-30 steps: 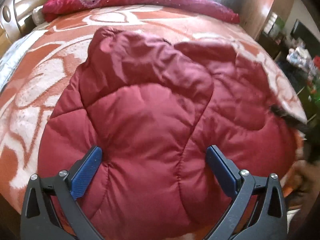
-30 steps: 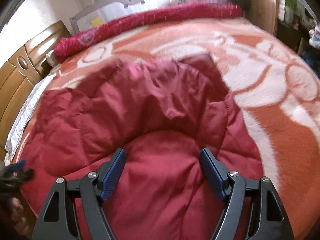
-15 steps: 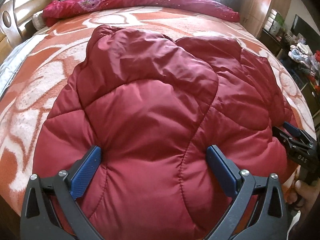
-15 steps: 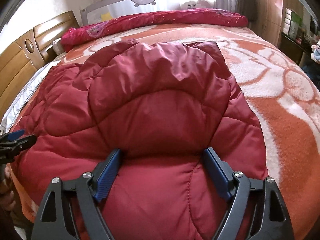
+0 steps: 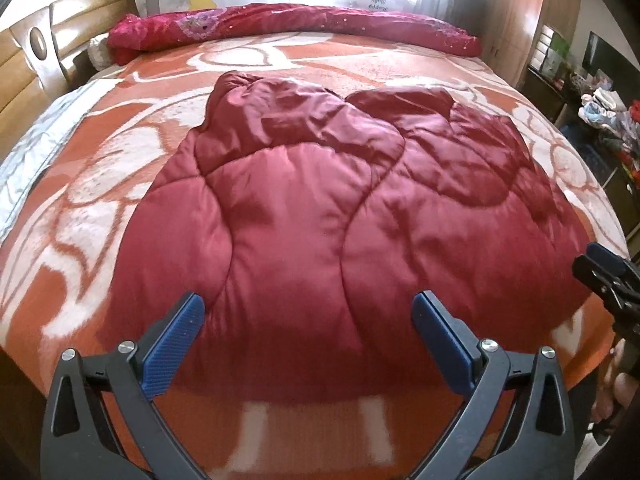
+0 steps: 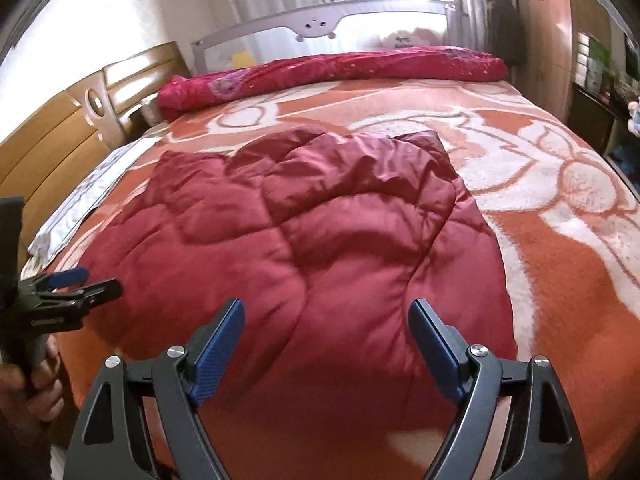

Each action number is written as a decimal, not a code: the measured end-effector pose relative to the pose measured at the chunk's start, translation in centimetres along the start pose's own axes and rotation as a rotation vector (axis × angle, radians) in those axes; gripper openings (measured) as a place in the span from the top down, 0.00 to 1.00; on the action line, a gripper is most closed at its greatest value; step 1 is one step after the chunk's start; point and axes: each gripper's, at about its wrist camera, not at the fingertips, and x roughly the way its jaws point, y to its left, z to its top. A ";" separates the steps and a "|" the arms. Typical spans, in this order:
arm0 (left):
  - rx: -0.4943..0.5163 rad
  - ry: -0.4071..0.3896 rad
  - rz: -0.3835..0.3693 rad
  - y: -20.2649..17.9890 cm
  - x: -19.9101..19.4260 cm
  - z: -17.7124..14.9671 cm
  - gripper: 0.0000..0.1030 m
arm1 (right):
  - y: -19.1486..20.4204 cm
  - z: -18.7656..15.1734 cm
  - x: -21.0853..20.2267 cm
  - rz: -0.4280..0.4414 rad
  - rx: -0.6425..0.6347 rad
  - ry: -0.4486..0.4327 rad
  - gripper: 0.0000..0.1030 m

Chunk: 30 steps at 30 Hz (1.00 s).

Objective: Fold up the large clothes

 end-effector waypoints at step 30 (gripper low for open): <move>0.103 -0.039 0.222 -1.8 -6.2 -1.4 0.00 | 4.6 -2.1 -5.8 0.065 -0.143 0.041 0.02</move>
